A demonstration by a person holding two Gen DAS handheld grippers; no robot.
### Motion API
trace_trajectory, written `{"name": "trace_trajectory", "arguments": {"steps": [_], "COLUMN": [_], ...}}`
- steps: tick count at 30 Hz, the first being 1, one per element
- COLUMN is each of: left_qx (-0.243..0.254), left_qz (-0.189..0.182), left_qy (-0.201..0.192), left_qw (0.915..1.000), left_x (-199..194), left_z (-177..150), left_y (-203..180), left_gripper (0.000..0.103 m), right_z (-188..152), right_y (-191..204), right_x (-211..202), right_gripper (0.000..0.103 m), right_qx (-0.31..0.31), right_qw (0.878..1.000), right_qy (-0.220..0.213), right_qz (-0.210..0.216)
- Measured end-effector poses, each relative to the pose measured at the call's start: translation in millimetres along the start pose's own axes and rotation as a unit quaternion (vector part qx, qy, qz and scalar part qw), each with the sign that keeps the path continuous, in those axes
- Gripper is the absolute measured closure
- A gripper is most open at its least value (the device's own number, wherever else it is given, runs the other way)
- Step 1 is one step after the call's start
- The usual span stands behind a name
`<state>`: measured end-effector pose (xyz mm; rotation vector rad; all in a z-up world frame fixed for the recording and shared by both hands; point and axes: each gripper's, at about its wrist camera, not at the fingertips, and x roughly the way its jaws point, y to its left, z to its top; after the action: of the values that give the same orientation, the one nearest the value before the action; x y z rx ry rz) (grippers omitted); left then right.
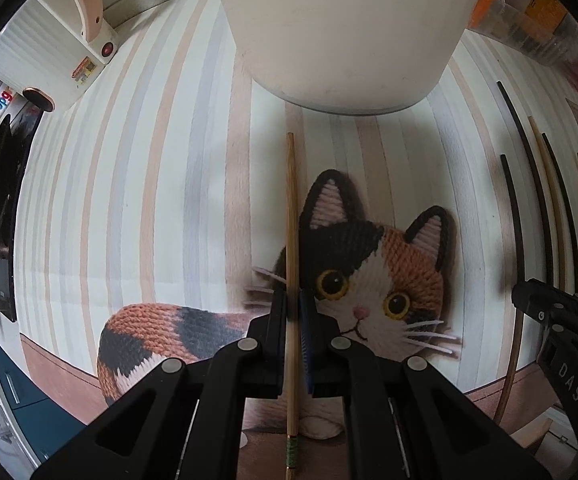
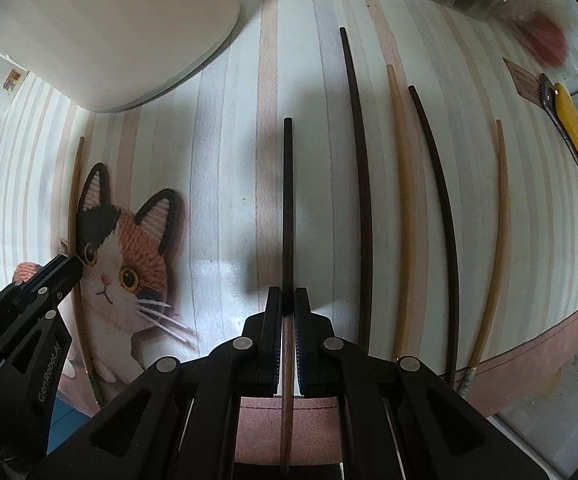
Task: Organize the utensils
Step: 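Lift both chopsticks upright and carry them over the beige holder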
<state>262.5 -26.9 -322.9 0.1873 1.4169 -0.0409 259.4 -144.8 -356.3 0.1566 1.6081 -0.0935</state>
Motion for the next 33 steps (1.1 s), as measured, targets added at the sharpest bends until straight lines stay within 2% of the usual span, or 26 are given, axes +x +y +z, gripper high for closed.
{"name": "trace_trajectory", "arguments": {"steps": [4, 12, 24, 33], "left_qx": [-0.01, -0.024, -0.05, -0.071], "left_qz": [-0.001, -0.012, -0.029, -0.043], "left_qy": [-0.015, -0.08, -0.158, -0.201], "left_qw": [0.9998, 0.9964, 0.9858, 0.9761], "left_x": [-10, -64, -129, -165], "left_z": [-1, 3, 1, 2], "left_y": [9, 27, 50, 62], "left_gripper": [0.099, 0.099, 0.099, 0.099], "right_z": [-4, -8, -3, 7], "right_y": [-11, -24, -31, -29], "right_x": [-4, -40, -123, -164], "right_gripper": [0.097, 0.098, 0.098, 0.098], "right_qx": [0.022, 0.024, 0.024, 0.023], "right_qw": [0.999, 0.996, 0.983, 0.974], "right_qy": [-0.012, -0.065, -0.166, -0.211], "right_qz": [0.023, 0.047, 0.069, 0.082]}}
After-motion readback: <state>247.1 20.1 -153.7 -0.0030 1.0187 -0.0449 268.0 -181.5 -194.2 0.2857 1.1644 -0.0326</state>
